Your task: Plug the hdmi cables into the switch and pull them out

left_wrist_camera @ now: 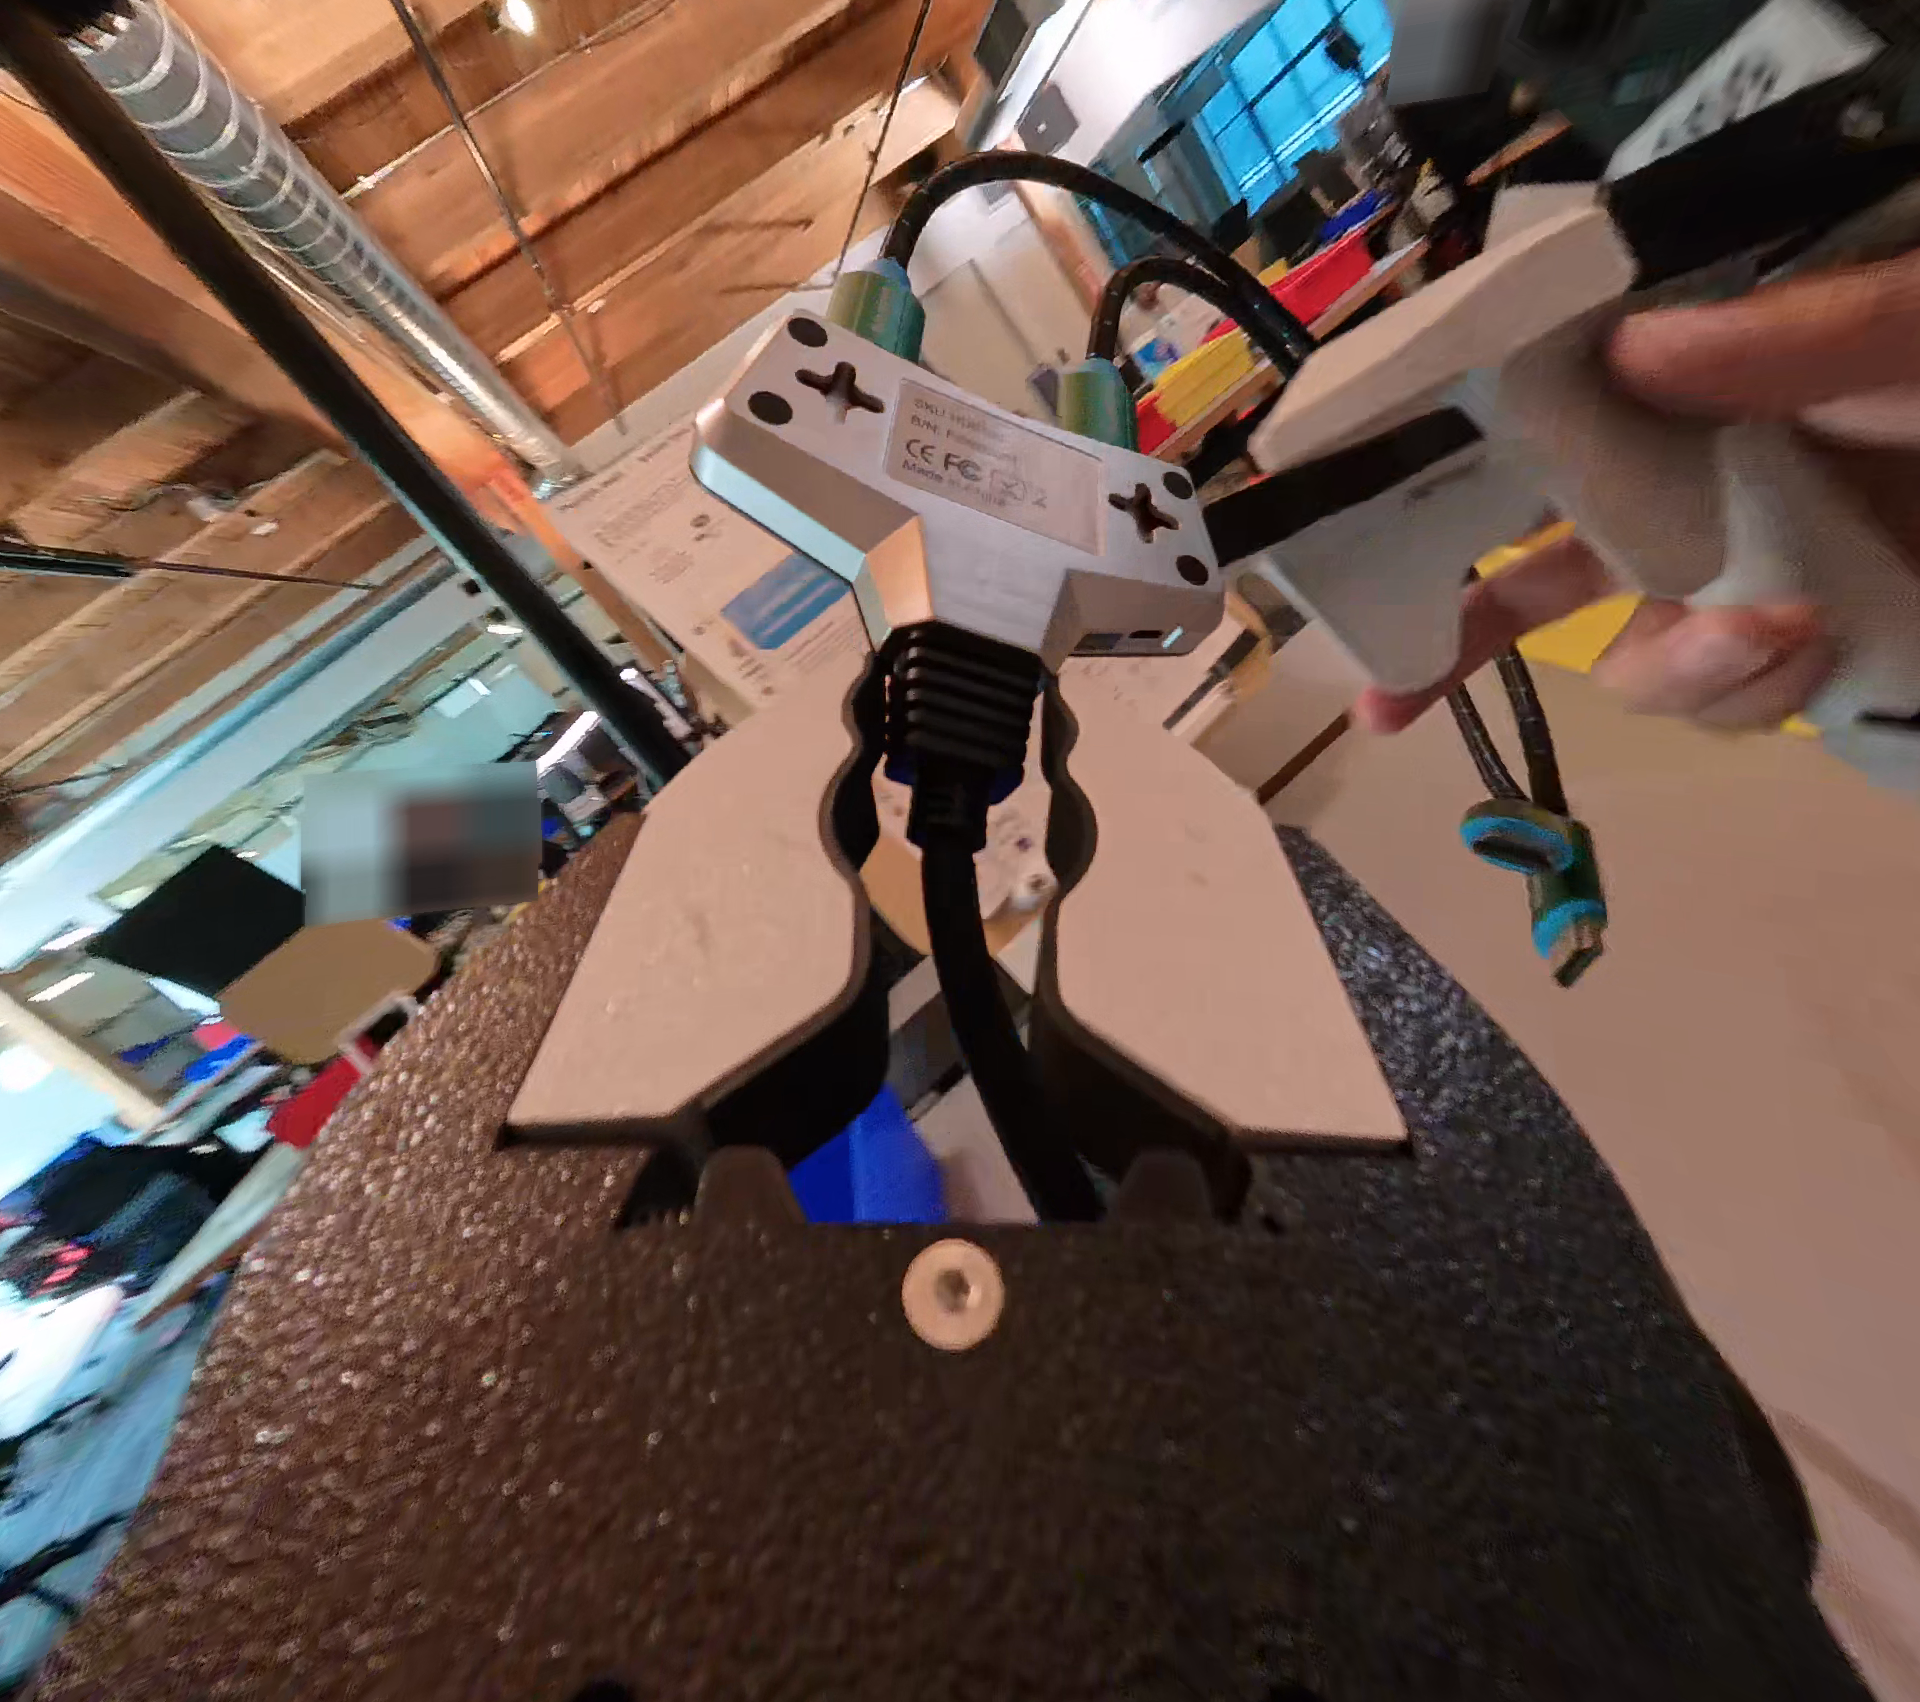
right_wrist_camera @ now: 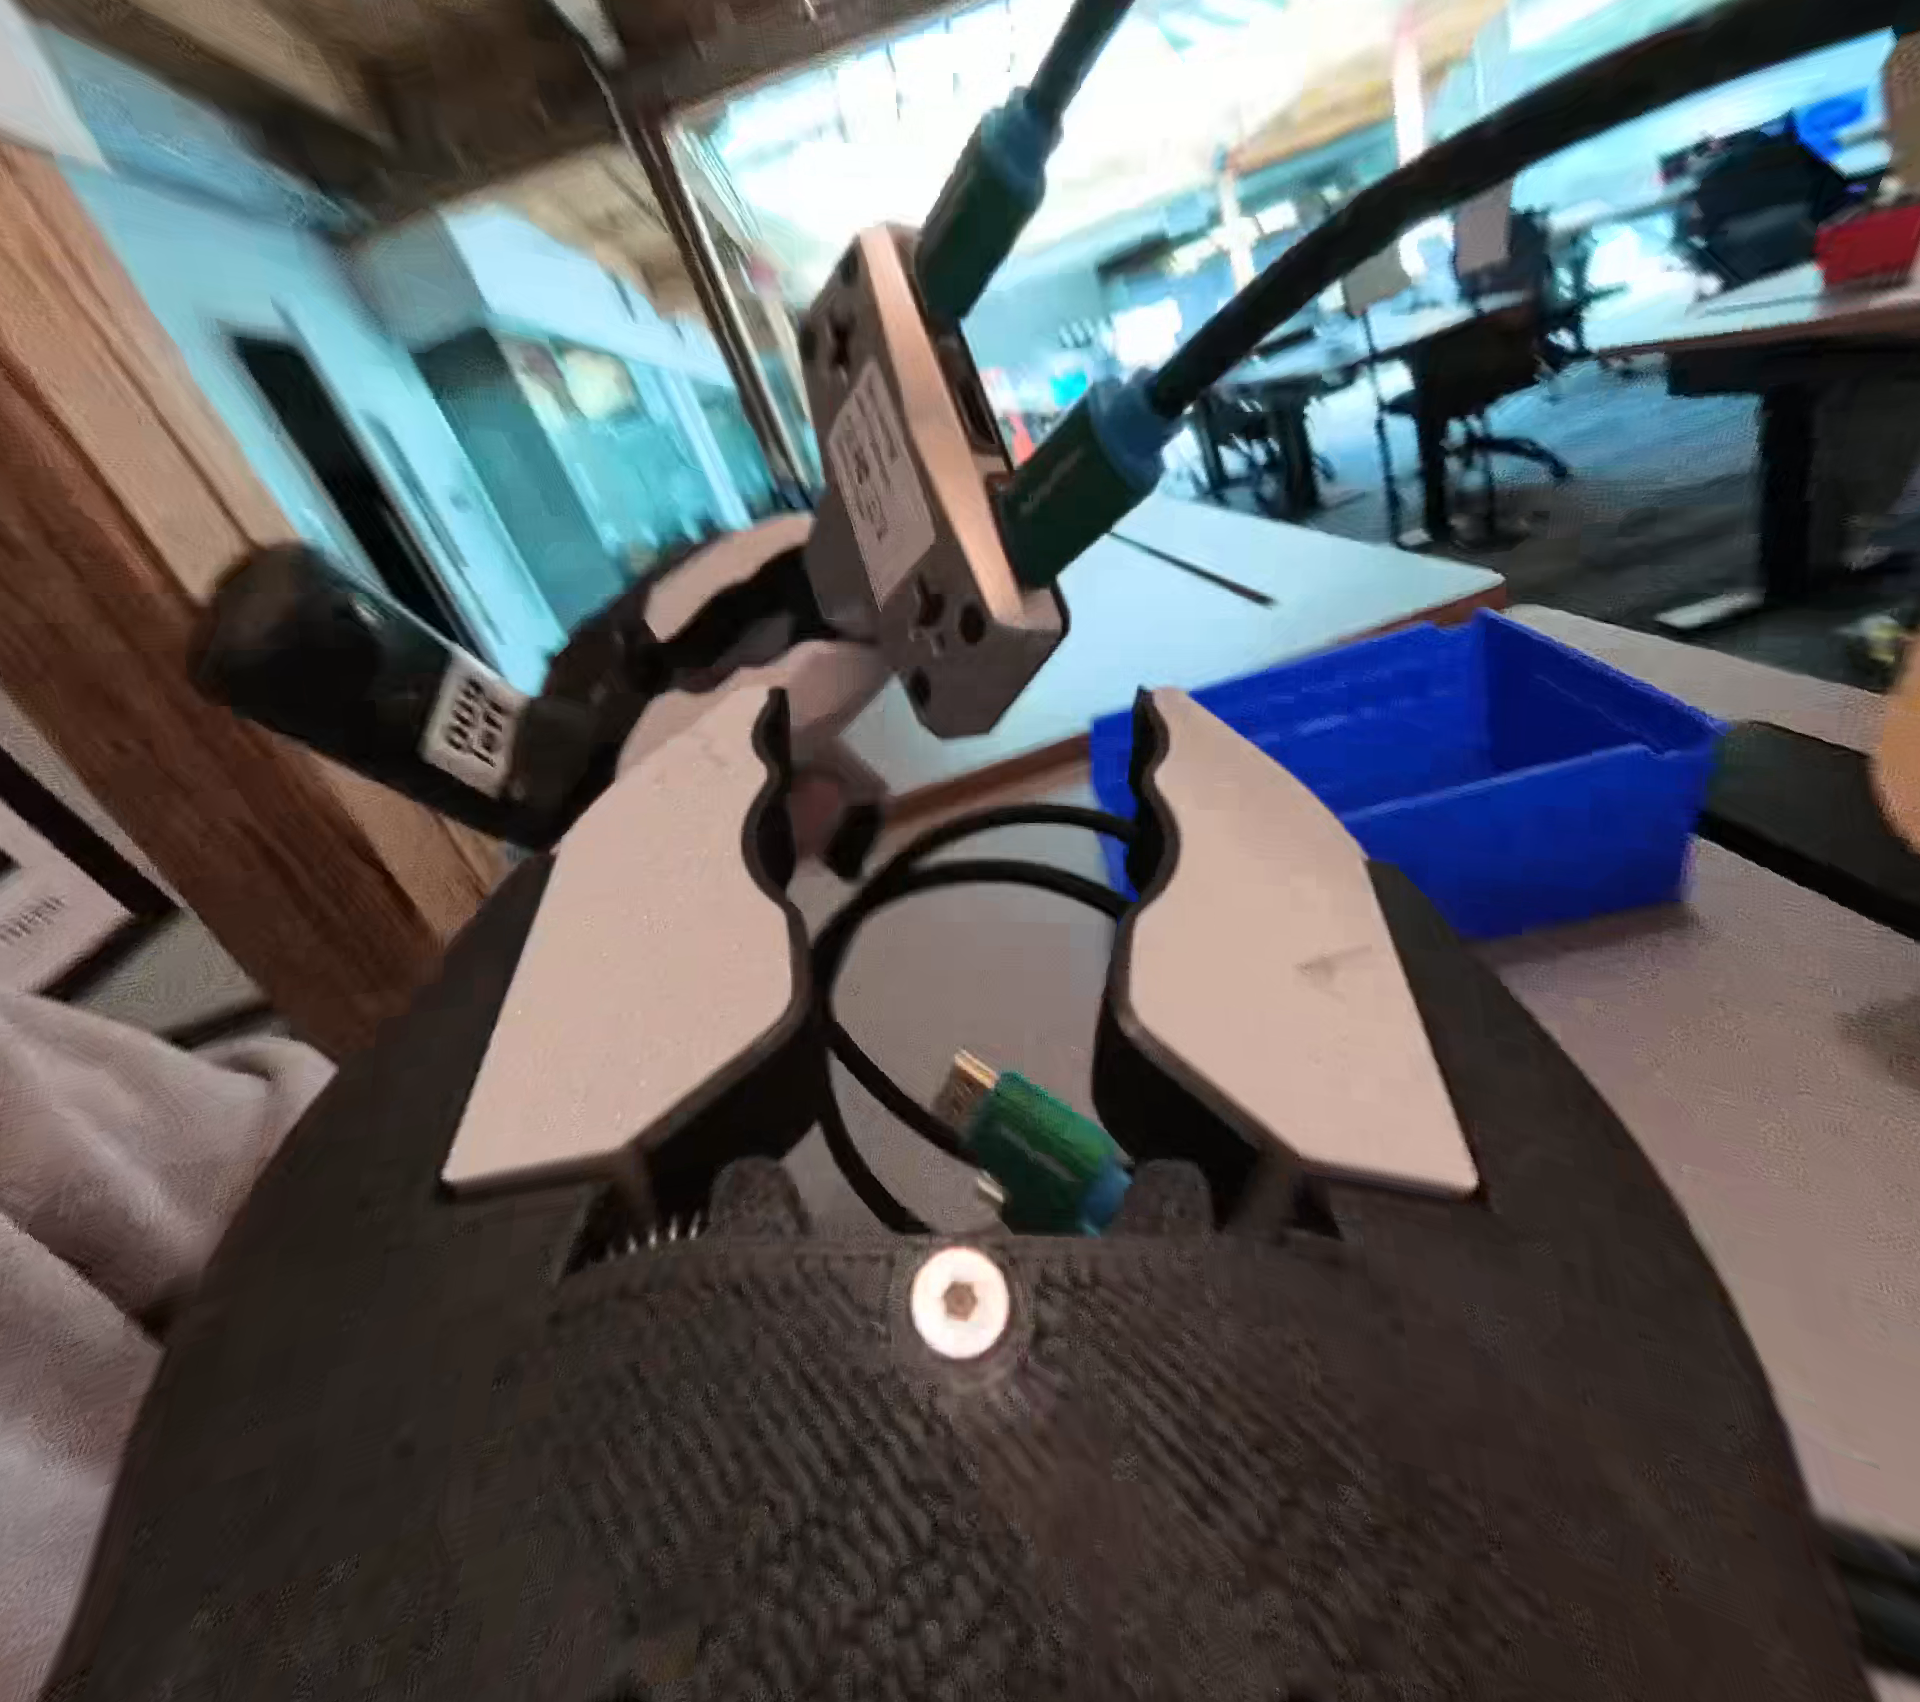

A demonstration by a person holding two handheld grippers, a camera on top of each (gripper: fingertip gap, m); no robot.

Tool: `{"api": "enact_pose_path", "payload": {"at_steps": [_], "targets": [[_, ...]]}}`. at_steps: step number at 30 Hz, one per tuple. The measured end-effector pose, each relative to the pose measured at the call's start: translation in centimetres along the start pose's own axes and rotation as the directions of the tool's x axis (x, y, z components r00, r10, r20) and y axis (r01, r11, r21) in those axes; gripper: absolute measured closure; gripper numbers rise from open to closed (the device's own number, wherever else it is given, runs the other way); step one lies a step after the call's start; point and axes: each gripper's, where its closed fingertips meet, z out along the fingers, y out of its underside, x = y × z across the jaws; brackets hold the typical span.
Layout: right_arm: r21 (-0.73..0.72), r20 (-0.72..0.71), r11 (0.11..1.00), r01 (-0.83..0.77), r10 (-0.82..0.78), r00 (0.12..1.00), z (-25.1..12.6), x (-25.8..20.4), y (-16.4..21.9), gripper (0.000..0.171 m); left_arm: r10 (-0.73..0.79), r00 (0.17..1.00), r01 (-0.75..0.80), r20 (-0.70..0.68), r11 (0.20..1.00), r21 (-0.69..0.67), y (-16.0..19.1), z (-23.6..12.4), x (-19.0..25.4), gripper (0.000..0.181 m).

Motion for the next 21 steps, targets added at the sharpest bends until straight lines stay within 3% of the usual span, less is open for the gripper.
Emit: {"api": "enact_pose_path", "payload": {"at_steps": [3, 4, 7, 9, 11, 13, 14, 16, 19, 20, 21], "targets": [[0.159, 0.134, 0.971, -0.179, 0.159, 0.978, -0.2, -0.4, 0.0, 0.127, -0.101, 0.993, 0.103, -0.055, 0.994, 0.04, 0.2, 0.5, 2.2, 0.154], [0.169, 0.107, 0.97, -0.173, 0.156, 0.982, -0.2, 0.2, 0.4, 0.143, -0.136, 0.988, 0.14, -0.076, 0.989, 0.046, 0.3, 0.6, 2.8, 0.154], [0.208, 0.111, 0.971, -0.114, 0.093, 0.99, -0.5, 0.4, 0.7, 0.147, -0.225, 0.967, 0.233, -0.119, 0.971, 0.061, 0.9, 0.7, 3.8, 0.154], [0.235, 0.179, 0.969, -0.077, 0.035, 0.983, -1.0, -0.7, 0.5, 0.152, -0.307, 0.924, 0.332, -0.228, 0.94, 0.078, 0.8, 0.5, 4.6, 0.155], [0.244, 0.253, 0.97, -0.018, -0.045, 0.966, -1.4, -2.0, 0.5, 0.152, -0.416, 0.811, 0.484, -0.412, 0.872, 0.072, -0.2, -0.3, 5.8, 0.15], [0.261, 0.353, 0.965, 0.025, -0.119, 0.928, -2.1, -3.6, 0.6, 0.152, -0.528, 0.6, 0.64, -0.602, 0.768, -0.035, -1.2, -1.6, 6.8, 0.144], [0.26, 0.37, 0.964, 0.049, -0.146, 0.917, -2.3, -4.1, 0.8, 0.152, -0.557, 0.508, 0.672, -0.657, 0.734, -0.102, -1.3, -2.2, 7.1, 0.142], [0.257, 0.401, 0.961, 0.102, -0.202, 0.894, -2.6, -4.8, 1.3, 0.152, -0.585, 0.428, 0.694, -0.688, 0.701, -0.165, -1.4, -2.8, 7.3, 0.137], [0.244, 0.399, 0.956, 0.163, -0.252, 0.882, -2.5, -5.0, 1.9, 0.152, -0.566, 0.448, 0.673, -0.692, 0.723, -0.156, -1.7, -3.4, 7.9, 0.138], [0.243, 0.399, 0.955, 0.171, -0.259, 0.88, -2.5, -5.0, 2.1, 0.152, -0.557, 0.476, 0.651, -0.681, 0.744, -0.153, -1.6, -3.4, 8.2, 0.143], [0.238, 0.396, 0.956, 0.17, -0.256, 0.882, -2.4, -5.0, 2.3, 0.152, -0.55, 0.504, 0.629, -0.666, 0.762, -0.154, -1.3, -3.3, 8.4, 0.16]]}}
